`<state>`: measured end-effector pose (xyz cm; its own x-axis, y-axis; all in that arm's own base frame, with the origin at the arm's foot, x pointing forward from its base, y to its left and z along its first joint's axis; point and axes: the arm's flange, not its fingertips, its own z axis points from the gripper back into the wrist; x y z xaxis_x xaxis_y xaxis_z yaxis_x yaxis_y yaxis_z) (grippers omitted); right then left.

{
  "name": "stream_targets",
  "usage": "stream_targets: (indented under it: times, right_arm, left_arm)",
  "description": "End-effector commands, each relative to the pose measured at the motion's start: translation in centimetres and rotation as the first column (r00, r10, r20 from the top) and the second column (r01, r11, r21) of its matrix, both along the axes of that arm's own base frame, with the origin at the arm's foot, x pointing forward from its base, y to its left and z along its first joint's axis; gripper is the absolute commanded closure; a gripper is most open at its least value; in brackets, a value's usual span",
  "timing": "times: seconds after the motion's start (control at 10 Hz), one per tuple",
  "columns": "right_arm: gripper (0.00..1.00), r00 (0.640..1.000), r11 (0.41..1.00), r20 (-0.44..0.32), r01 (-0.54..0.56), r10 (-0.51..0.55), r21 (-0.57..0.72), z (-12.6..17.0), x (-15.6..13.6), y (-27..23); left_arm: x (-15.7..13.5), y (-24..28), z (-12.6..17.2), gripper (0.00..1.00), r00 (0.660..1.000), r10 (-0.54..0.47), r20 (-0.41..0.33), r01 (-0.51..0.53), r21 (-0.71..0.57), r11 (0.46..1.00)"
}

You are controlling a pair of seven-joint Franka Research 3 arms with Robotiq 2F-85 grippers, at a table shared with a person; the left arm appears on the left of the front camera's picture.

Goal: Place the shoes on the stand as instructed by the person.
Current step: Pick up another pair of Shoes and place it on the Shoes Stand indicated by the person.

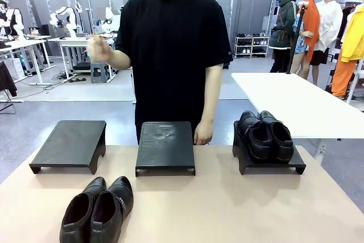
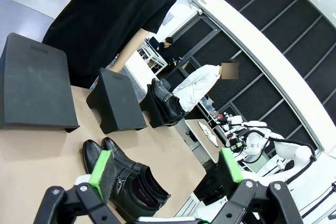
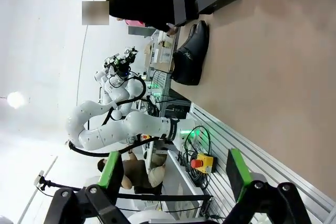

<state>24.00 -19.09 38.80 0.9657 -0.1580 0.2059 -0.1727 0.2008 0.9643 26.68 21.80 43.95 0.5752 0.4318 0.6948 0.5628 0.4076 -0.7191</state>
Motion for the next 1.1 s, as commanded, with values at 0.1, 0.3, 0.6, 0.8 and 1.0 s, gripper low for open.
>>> stream_targets:
  times: [0.1, 0.3, 0.6, 0.8, 1.0]
  right_arm:
    - [0.00, 1.000, 1.000, 0.006, 0.000, 0.000, 0.002, 0.5, -0.2, 0.0]
    - [0.00, 1.000, 1.000, 0.006, 0.000, 0.000, 0.002, 0.5, -0.2, 0.0]
    - [0.00, 1.000, 1.000, 0.006, 0.000, 0.000, 0.002, 0.5, -0.2, 0.0]
    - [0.00, 1.000, 1.000, 0.006, 0.000, 0.000, 0.002, 0.5, -0.2, 0.0]
    - [0.00, 1.000, 1.000, 0.006, 0.000, 0.000, 0.002, 0.5, -0.2, 0.0]
  left_arm:
    - [-0.2, 0.1, 0.0, 0.00, 1.000, -0.012, 0.015, 0.012, 0.002, 1.000]
    - [-0.2, 0.1, 0.0, 0.00, 1.000, -0.012, 0.015, 0.012, 0.002, 1.000]
    - [-0.2, 0.1, 0.0, 0.00, 1.000, -0.012, 0.015, 0.012, 0.002, 1.000]
    - [-0.2, 0.1, 0.0, 0.00, 1.000, -0.012, 0.015, 0.012, 0.002, 1.000]
    - [0.2, -1.4, 0.5, 0.00, 0.997, -0.056, -0.049, 0.058, 0.054, 0.997]
